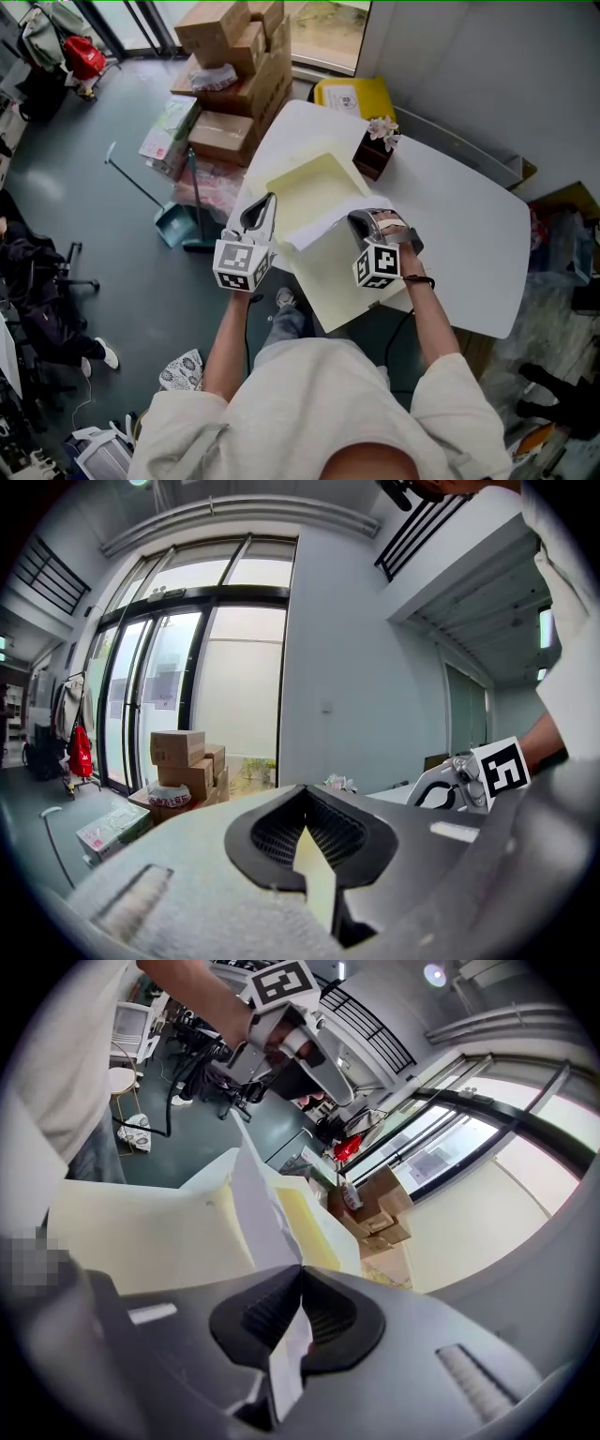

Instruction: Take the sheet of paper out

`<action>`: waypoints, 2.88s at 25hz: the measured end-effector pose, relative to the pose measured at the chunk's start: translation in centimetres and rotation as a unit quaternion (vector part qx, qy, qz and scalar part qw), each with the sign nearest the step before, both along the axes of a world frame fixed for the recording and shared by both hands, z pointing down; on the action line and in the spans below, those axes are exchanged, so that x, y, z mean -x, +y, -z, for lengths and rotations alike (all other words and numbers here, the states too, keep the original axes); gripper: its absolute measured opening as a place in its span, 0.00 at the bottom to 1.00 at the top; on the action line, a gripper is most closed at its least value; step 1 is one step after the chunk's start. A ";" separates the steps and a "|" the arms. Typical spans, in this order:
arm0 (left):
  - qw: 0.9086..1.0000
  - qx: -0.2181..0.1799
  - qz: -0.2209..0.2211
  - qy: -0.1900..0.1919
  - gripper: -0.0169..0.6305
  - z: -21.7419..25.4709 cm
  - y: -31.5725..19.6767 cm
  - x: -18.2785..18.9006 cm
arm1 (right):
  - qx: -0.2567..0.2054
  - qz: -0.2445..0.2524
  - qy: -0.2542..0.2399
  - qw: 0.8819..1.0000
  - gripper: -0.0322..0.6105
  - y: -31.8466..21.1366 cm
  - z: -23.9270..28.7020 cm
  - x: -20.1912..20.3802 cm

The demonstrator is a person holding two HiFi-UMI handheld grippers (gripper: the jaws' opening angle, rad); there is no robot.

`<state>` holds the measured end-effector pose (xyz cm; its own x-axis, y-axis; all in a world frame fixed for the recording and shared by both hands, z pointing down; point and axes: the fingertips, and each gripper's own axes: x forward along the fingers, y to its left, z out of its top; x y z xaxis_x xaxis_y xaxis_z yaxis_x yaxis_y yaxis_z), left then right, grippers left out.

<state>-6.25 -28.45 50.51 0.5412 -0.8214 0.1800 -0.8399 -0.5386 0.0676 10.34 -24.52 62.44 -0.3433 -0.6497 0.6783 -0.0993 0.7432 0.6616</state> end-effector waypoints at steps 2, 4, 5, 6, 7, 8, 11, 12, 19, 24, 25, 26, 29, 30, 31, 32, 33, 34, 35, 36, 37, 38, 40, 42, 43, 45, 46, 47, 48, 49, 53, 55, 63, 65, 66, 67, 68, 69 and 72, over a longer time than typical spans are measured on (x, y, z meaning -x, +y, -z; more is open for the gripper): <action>1.000 -0.006 0.001 0.001 0.03 0.5 -0.1 0.2 | -0.005 -0.002 -0.003 1.000 0.06 -0.4 0.8 0.1; 1.000 -0.012 0.003 0.002 0.03 1.1 -0.3 0.5 | -0.008 -0.006 -0.010 1.000 0.06 -0.8 1.6 0.2; 1.000 -0.016 0.004 0.002 0.03 1.4 -0.4 0.5 | -0.010 -0.007 -0.013 1.000 0.06 -1.0 2.1 0.2; 1.000 -0.019 0.005 0.003 0.03 1.7 -0.4 0.6 | -0.014 -0.007 -0.014 1.000 0.06 -1.3 2.6 0.3; 1.000 -0.022 0.005 0.004 0.03 2.1 -0.5 0.6 | -0.018 -0.007 -0.015 1.000 0.06 -1.5 3.1 0.4; 1.000 -0.025 0.005 0.004 0.03 2.4 -0.6 0.7 | -0.022 -0.007 -0.016 1.000 0.06 -1.8 3.7 0.4; 0.999 -0.033 0.005 0.006 0.03 3.0 -0.7 0.7 | -0.038 -0.010 -0.023 0.999 0.06 -2.7 5.4 0.5; 0.999 -0.035 0.005 0.006 0.03 3.2 -0.7 0.8 | -0.044 -0.011 -0.025 0.999 0.06 -2.9 5.9 0.5; 0.999 -0.051 0.003 0.009 0.03 4.7 -1.3 0.7 | -0.063 -0.037 -0.066 0.995 0.06 -4.7 9.6 0.3; 0.998 -0.063 0.004 0.009 0.03 5.9 -1.7 0.8 | -0.065 -0.070 -0.126 0.987 0.06 -5.7 12.0 0.4; 0.998 -0.066 0.004 0.009 0.03 6.1 -1.8 0.8 | -0.063 -0.079 -0.144 0.984 0.06 -5.8 12.5 0.3; 0.998 -0.068 0.005 0.008 0.03 6.3 -1.8 0.9 | -0.061 -0.089 -0.161 0.981 0.06 -6.0 12.9 0.3; 0.997 -0.072 0.008 0.009 0.03 6.8 -2.1 1.1 | -0.050 -0.120 -0.217 0.967 0.06 -6.5 14.1 0.0; 0.997 -0.073 0.009 0.009 0.03 6.9 -2.1 1.2 | -0.047 -0.132 -0.237 0.961 0.06 -6.6 14.5 -0.2; 0.997 -0.073 0.009 0.008 0.03 7.1 -2.2 1.3 | -0.044 -0.145 -0.256 0.955 0.06 -6.8 14.9 -0.5; 0.997 -0.073 0.010 0.008 0.03 7.1 -2.2 1.4 | -0.041 -0.158 -0.275 0.947 0.06 -6.9 15.3 -0.7; 0.997 -0.074 0.010 0.007 0.03 7.2 -2.3 1.5 | -0.037 -0.169 -0.295 0.940 0.06 -7.0 15.6 -1.0; 0.997 -0.074 0.010 0.007 0.03 7.1 -2.3 1.5 | -0.033 -0.179 -0.315 0.931 0.06 -7.1 15.9 -1.3; 0.997 -0.074 0.010 0.007 0.03 7.1 -2.3 1.6 | -0.030 -0.187 -0.336 0.922 0.06 -7.2 16.3 -1.5; 0.997 -0.074 0.009 0.007 0.03 7.1 -2.4 1.6 | -0.027 -0.197 -0.357 0.913 0.06 -7.3 16.6 -1.8; 0.997 -0.074 0.009 0.007 0.03 7.2 -2.5 1.6 | -0.025 -0.207 -0.377 0.902 0.06 -7.3 17.0 -2.2; 0.997 -0.073 0.008 0.008 0.03 7.2 -2.5 1.6 | -0.025 -0.218 -0.395 0.892 0.06 -7.4 17.3 -2.7; 0.997 -0.072 0.005 0.008 0.03 7.3 -2.7 1.5 | -0.026 -0.239 -0.425 0.873 0.06 -7.6 17.6 -3.9; 0.997 -0.072 0.003 0.008 0.03 7.4 -2.7 1.4 | -0.025 -0.257 -0.450 0.855 0.06 -7.5 17.6 -5.1; 0.997 -0.072 0.002 0.008 0.03 7.4 -2.8 1.4 | -0.026 -0.265 -0.461 0.847 0.06 -7.3 17.7 -5.6; 0.997 -0.072 0.000 0.009 0.03 7.4 -2.9 1.3 | -0.031 -0.280 -0.478 0.832 0.06 -7.0 17.9 -6.6; 0.997 -0.072 -0.001 0.009 0.03 7.5 -3.0 1.2 | -0.034 -0.287 -0.485 0.826 0.06 -6.9 18.0 -7.2; 0.997 -0.072 -0.002 0.009 0.03 7.5 -3.1 1.2 | -0.037 -0.293 -0.490 0.820 0.06 -6.7 18.0 -7.7; 0.997 -0.072 -0.003 0.009 0.03 7.5 -3.3 1.1 | -0.039 -0.299 -0.494 0.816 0.06 -6.6 18.0 -8.1; 0.997 -0.072 -0.004 0.009 0.03 7.5 -3.4 1.0 | -0.042 -0.304 -0.496 0.812 0.06 -6.4 18.0 -8.6; 0.997 -0.070 -0.010 0.010 0.03 7.3 -3.8 0.6 | -0.053 -0.327 -0.504 0.797 0.06 -5.5 17.7 -10.3; 0.997 -0.069 -0.011 0.012 0.03 7.3 -4.0 0.4 | -0.058 -0.340 -0.508 0.789 0.06 -5.1 17.5 -11.2; 0.998 -0.061 -0.018 0.014 0.03 6.5 -4.1 -0.1 | -0.063 -0.368 -0.510 0.775 0.05 -3.7 16.7 -13.4; 0.998 -0.059 -0.019 0.014 0.03 6.2 -4.2 -0.1 | -0.065 -0.369 -0.512 0.773 0.05 -3.7 16.7 -13.4; 0.998 -0.059 -0.018 0.014 0.03 6.2 -4.2 0.1 | -0.065 -0.369 -0.511 0.773 0.06 -3.7 16.7 -13.3; 0.998 -0.058 -0.017 0.013 0.03 6.1 -4.3 0.2 | -0.065 -0.368 -0.511 0.774 0.05 -3.8 16.7 -13.3; 0.998 -0.058 -0.015 0.013 0.03 6.1 -4.3 0.3 | -0.065 -0.368 -0.511 0.775 0.05 -3.8 16.7 -13.2; 0.998 -0.059 -0.014 0.013 0.03 6.1 -4.3 0.4 | -0.065 -0.367 -0.511 0.775 0.06 -3.9 16.7 -13.2; 0.998 -0.058 -0.012 0.013 0.03 6.0 -4.4 0.6 | -0.064 -0.366 -0.508 0.777 0.05 -4.1 16.6 -13.0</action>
<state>-6.89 -32.85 44.50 0.5648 -0.8221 0.0710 -0.8250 -0.5646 0.0251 23.36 -28.63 45.84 -0.1667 -0.9629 0.2120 -0.9839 0.1765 0.0283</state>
